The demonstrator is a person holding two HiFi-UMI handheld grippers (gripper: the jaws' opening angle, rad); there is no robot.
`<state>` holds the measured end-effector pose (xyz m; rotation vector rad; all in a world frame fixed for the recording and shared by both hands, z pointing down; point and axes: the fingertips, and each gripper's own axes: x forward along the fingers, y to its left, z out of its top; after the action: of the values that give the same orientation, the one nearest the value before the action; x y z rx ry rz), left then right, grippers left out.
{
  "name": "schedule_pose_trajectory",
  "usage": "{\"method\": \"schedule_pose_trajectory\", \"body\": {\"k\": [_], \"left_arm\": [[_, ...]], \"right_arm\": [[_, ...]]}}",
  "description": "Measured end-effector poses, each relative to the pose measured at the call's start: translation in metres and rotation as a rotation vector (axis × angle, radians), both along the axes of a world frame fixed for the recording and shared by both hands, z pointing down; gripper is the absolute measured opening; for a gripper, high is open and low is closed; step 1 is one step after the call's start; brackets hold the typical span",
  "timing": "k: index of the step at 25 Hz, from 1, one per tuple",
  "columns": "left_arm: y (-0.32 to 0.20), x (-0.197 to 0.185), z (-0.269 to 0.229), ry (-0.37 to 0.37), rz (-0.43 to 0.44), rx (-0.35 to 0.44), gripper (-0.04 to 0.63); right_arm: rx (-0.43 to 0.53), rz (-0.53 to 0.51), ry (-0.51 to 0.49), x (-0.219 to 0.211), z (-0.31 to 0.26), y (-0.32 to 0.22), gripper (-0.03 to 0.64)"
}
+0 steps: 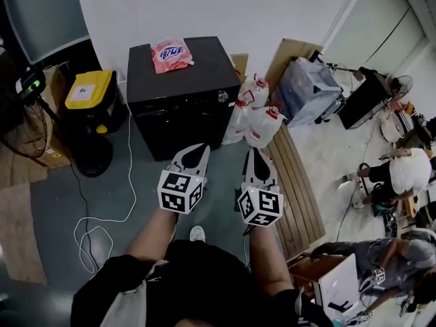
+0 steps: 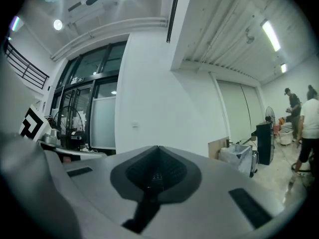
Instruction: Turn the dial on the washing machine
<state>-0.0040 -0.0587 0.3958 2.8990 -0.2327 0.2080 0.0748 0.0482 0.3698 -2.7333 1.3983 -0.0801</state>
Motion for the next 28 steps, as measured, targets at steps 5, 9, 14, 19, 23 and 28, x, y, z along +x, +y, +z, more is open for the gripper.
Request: {"method": "schedule_pose_trajectory", "body": {"k": [5, 9, 14, 19, 23, 28], "left_arm": [[-0.026, 0.011, 0.006, -0.009, -0.028, -0.009, 0.006], [-0.047, 0.005, 0.010, -0.008, -0.075, -0.018, 0.006], [-0.064, -0.008, 0.013, -0.001, -0.138, 0.002, 0.006], [-0.081, -0.011, 0.010, 0.005, -0.205, 0.023, 0.006], [-0.089, -0.003, 0.011, -0.004, -0.254, 0.029, 0.006], [-0.102, 0.025, 0.019, -0.031, -0.308, 0.025, 0.006]], "right_arm": [[-0.024, -0.029, -0.013, 0.018, 0.007, -0.029, 0.003], [-0.049, -0.070, -0.005, 0.018, 0.009, -0.051, 0.003], [-0.065, -0.117, 0.013, 0.018, 0.015, -0.071, 0.003], [-0.052, -0.175, 0.031, 0.023, 0.013, -0.092, 0.003], [-0.047, -0.209, 0.010, 0.040, 0.019, -0.105, 0.003], [-0.050, -0.260, -0.019, 0.074, 0.031, -0.124, 0.003]]}}
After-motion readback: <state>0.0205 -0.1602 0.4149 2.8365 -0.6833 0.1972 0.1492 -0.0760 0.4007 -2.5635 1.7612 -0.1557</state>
